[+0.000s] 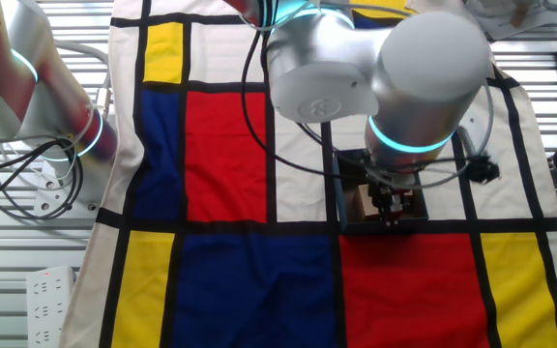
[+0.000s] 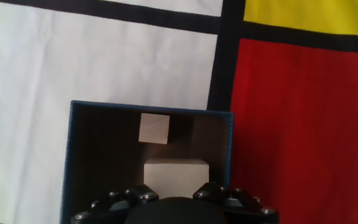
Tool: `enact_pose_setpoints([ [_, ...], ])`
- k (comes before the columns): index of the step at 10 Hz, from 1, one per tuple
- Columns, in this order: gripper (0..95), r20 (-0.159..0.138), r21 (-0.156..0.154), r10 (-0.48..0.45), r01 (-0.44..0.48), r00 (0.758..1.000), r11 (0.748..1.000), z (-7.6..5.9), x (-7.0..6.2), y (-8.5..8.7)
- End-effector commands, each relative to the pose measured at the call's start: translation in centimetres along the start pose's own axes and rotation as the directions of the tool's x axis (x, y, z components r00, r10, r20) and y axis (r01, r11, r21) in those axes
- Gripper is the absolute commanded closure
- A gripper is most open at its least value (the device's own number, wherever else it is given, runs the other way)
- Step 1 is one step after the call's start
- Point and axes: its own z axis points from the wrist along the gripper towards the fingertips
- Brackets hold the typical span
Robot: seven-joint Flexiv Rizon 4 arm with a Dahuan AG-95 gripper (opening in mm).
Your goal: Take everything out of the gift box
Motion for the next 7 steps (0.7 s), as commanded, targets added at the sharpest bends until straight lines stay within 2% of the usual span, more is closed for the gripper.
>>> enact_pose_setpoints([
  [1,95.0,-0.009,-0.012,0.001,-0.001,1.0,1.0,-1.8,-0.1,0.4],
  [4,95.0,-0.038,-0.013,0.022,-0.023,0.999,1.0,-5.5,-0.3,2.1],
  [5,95.0,-0.044,-0.012,0.036,-0.037,0.998,0.999,-6.4,-0.5,2.9],
  [6,95.0,-0.044,-0.012,0.036,-0.037,0.998,0.999,-6.4,-0.5,2.9],
  [7,95.0,-0.047,-0.006,0.061,-0.062,0.997,0.998,-7.4,-0.7,4.6],
])
